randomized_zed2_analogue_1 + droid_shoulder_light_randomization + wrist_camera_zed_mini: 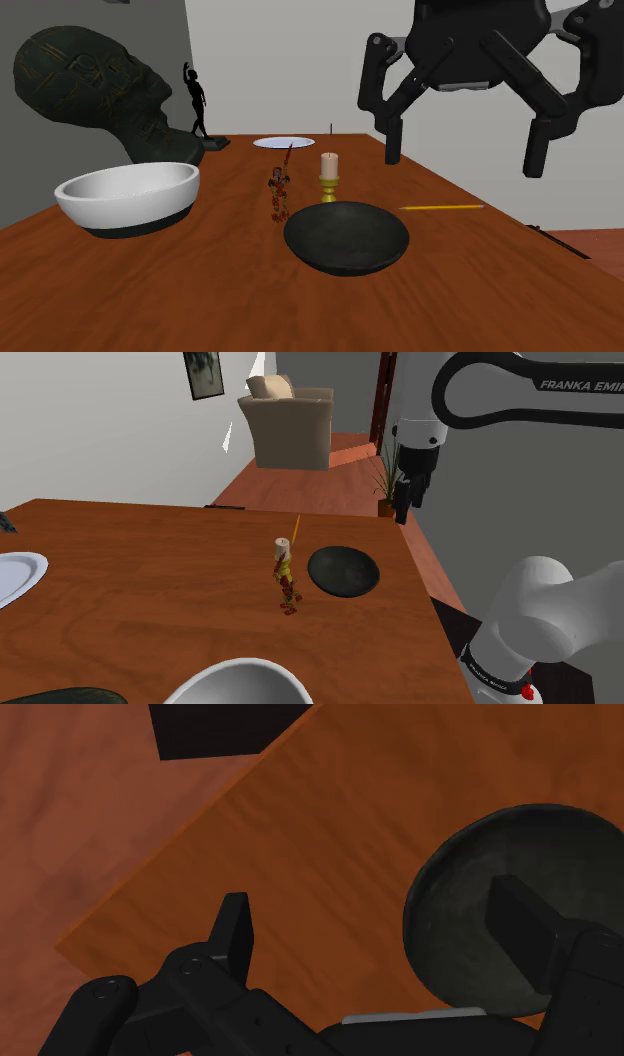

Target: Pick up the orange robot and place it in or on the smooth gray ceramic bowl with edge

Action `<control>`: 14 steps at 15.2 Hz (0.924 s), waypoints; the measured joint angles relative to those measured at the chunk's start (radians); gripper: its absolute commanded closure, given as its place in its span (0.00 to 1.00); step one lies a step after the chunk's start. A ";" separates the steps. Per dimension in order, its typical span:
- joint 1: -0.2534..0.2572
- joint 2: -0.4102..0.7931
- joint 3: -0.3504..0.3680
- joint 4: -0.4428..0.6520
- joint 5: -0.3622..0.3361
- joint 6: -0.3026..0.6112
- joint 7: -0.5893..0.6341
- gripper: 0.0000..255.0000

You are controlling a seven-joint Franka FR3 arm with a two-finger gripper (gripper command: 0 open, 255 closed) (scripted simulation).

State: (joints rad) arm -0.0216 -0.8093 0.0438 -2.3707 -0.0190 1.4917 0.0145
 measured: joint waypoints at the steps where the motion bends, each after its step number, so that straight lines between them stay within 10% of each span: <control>1: 0.000 0.000 0.000 0.000 0.000 0.000 0.000 0.00; 14: 0.059 0.243 0.276 0.123 0.098 0.131 0.273 0.00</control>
State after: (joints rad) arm 0.0374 -0.5667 0.3197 -2.2473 0.0785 1.6223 0.2872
